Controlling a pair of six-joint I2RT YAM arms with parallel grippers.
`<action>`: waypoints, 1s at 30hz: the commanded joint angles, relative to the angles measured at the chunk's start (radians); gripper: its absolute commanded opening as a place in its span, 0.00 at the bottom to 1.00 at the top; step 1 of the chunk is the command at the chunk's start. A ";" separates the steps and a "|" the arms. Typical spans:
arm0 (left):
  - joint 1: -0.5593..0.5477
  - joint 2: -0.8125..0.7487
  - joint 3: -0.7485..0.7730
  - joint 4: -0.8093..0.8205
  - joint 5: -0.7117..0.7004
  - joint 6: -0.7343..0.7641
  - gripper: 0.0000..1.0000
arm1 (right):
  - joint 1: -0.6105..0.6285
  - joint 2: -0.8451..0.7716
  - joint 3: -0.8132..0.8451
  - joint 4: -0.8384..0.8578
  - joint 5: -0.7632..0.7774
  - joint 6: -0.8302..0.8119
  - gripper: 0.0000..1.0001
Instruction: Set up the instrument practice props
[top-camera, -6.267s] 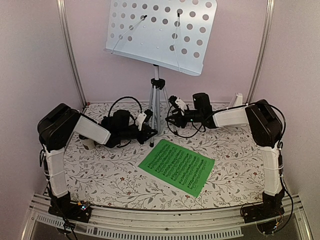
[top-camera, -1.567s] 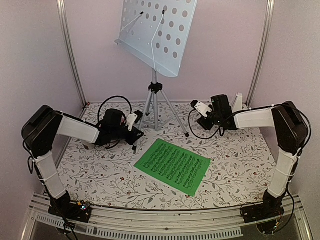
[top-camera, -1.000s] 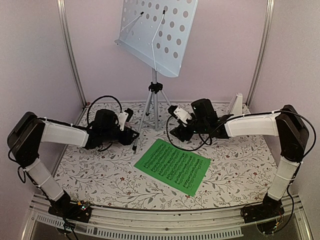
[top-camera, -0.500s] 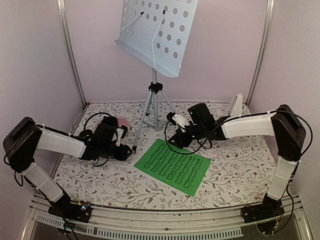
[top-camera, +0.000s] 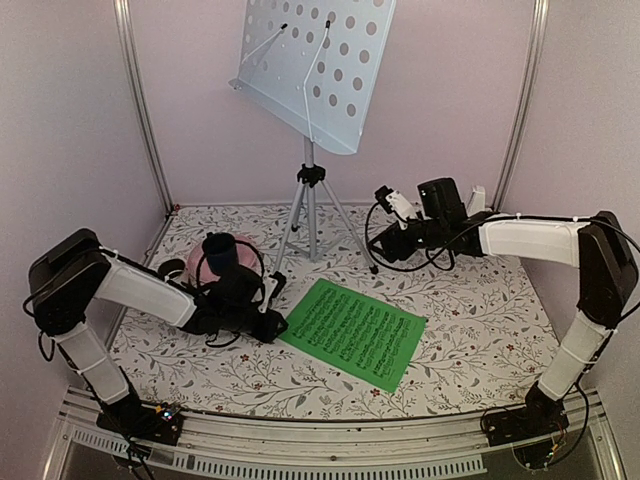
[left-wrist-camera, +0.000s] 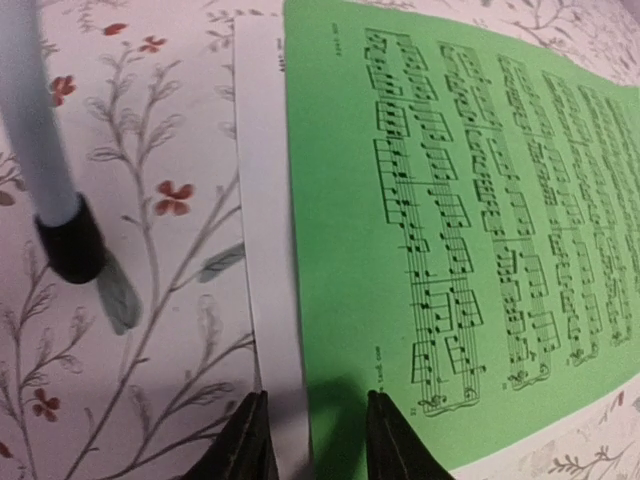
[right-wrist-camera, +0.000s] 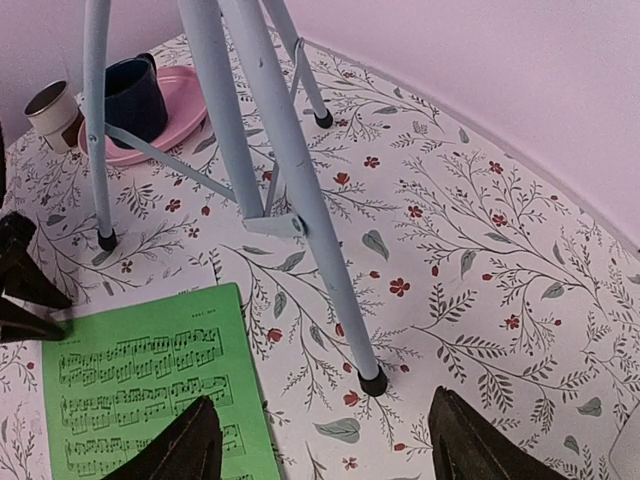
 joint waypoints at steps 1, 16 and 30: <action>-0.106 0.067 0.023 -0.036 0.084 -0.043 0.33 | -0.024 -0.045 -0.021 -0.013 -0.004 0.009 0.73; -0.017 -0.151 0.021 0.040 0.058 0.051 0.51 | -0.067 0.045 -0.033 0.091 -0.124 -0.055 0.71; 0.238 0.047 0.262 -0.002 0.165 0.320 0.57 | -0.068 0.299 0.208 0.092 -0.193 -0.256 0.71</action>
